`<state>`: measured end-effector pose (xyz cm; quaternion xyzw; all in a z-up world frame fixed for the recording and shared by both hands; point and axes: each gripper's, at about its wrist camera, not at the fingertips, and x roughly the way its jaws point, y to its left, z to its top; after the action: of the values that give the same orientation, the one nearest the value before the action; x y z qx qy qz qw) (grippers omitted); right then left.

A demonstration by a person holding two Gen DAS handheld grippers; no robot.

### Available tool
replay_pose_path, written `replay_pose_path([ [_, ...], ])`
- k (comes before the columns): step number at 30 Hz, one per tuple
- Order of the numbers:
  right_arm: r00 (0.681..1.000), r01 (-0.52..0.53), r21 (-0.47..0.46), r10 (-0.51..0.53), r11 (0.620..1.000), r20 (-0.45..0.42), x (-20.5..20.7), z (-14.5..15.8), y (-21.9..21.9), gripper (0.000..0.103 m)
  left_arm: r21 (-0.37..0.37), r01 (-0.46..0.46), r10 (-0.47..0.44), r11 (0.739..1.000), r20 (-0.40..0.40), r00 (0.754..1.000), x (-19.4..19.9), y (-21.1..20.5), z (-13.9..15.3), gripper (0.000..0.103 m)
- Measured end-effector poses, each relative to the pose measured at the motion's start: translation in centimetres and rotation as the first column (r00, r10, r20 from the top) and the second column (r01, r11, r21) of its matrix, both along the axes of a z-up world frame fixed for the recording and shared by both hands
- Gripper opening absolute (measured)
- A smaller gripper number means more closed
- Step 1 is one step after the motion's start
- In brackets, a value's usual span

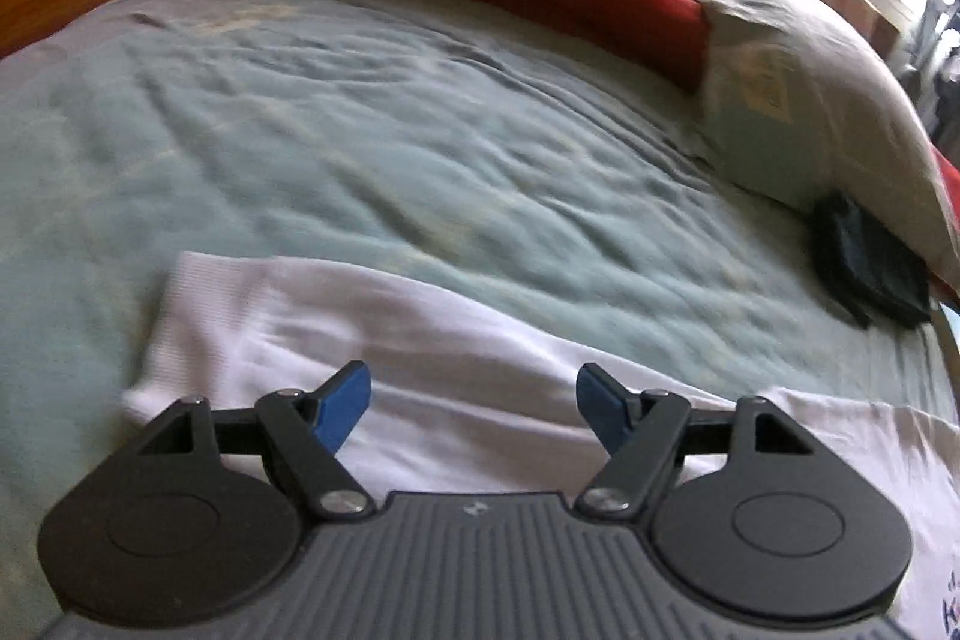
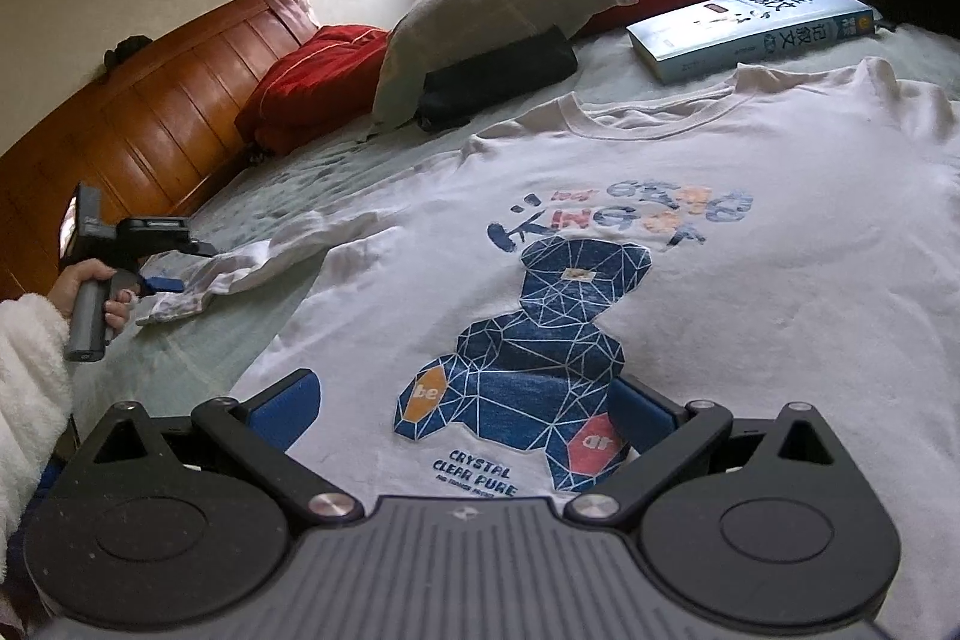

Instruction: Fold clothes

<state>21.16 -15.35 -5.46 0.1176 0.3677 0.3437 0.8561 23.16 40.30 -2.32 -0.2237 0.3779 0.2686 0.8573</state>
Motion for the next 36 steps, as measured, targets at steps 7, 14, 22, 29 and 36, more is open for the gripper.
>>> replay_pose_path([
  [7, 1.0, 0.013, -0.028, -0.013, 1.0, 0.003, -0.6, 1.8, 0.7, 0.103, -0.001, -0.003, 0.003, 1.0, 0.031, 1.0, -3.8, 3.5, 0.1, 0.075],
  [14, 0.999, 0.012, -0.128, -0.008, 0.992, 0.035, -2.7, 4.0, 2.6, 0.103, -0.048, -0.074, 0.077, 0.996, 0.062, 0.995, -6.9, 7.3, -1.8, 0.075],
  [22, 0.996, -0.038, -0.181, 0.051, 0.983, 0.067, -4.6, 5.6, 6.1, 0.103, 0.098, 0.014, -0.013, 0.995, -0.012, 1.0, -5.7, 5.5, -1.9, 0.072],
  [29, 0.992, -0.071, -0.223, 0.091, 0.972, 0.084, -5.7, 6.2, 8.4, 0.103, 0.188, 0.217, -0.23, 0.958, 0.051, 0.972, -3.8, 0.3, 0.4, 0.073],
  [36, 0.991, -0.073, -0.252, 0.098, 0.965, 0.088, -6.0, 6.0, 9.2, 0.103, 0.122, 0.256, -0.26, 0.959, 0.018, 0.965, -4.3, 2.4, -3.1, 0.068],
])
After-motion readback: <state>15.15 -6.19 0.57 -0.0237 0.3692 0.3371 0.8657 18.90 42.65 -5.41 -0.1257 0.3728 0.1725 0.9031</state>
